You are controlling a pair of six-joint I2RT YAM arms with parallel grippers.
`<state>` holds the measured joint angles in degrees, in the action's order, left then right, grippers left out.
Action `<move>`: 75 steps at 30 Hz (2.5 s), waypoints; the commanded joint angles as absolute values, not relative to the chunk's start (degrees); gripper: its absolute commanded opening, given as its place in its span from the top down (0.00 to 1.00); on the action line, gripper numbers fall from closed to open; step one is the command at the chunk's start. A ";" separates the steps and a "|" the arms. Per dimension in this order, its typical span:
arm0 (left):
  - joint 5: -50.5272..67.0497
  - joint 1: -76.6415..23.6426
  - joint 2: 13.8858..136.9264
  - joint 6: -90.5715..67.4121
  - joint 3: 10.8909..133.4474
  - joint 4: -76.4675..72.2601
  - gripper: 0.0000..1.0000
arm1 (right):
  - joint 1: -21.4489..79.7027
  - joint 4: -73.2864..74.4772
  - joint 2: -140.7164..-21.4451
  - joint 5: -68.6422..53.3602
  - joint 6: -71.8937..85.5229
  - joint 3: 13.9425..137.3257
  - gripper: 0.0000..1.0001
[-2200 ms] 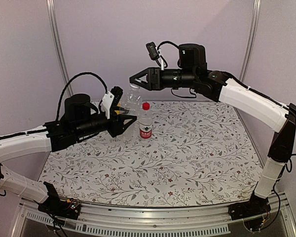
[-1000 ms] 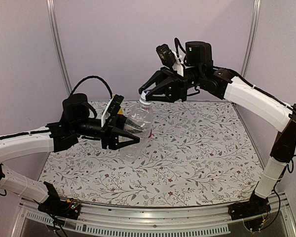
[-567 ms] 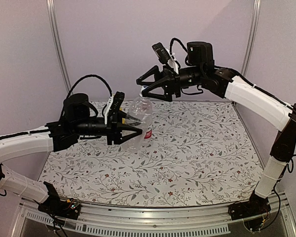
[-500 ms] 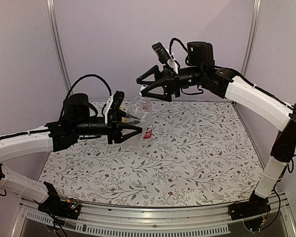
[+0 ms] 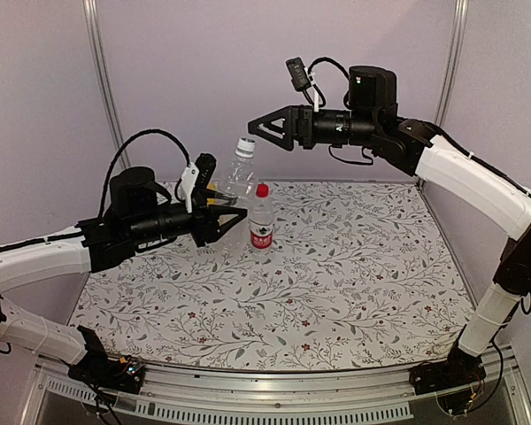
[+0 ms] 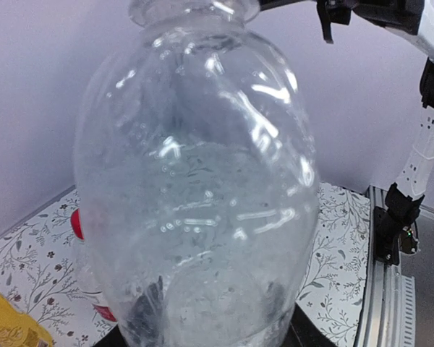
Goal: Unscrew the bottle caps
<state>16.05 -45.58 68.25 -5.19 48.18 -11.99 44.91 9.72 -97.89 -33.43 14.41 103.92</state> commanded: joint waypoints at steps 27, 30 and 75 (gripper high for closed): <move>5.02 -46.77 66.36 -2.86 49.48 -10.28 0.54 | 49.31 10.37 -105.16 -27.92 19.38 109.78 0.53; 4.79 -46.90 66.36 -2.76 49.48 -10.21 0.54 | 49.39 10.39 -105.25 -28.51 19.34 109.69 0.57; 56.28 -45.79 68.92 -8.13 47.64 -21.69 0.51 | 43.22 6.39 -100.01 -77.60 -5.39 103.98 0.85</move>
<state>52.71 -45.84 69.45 -9.69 46.68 -19.49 44.88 8.73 -101.01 -77.91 -6.66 103.85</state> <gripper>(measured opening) 0.496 0.283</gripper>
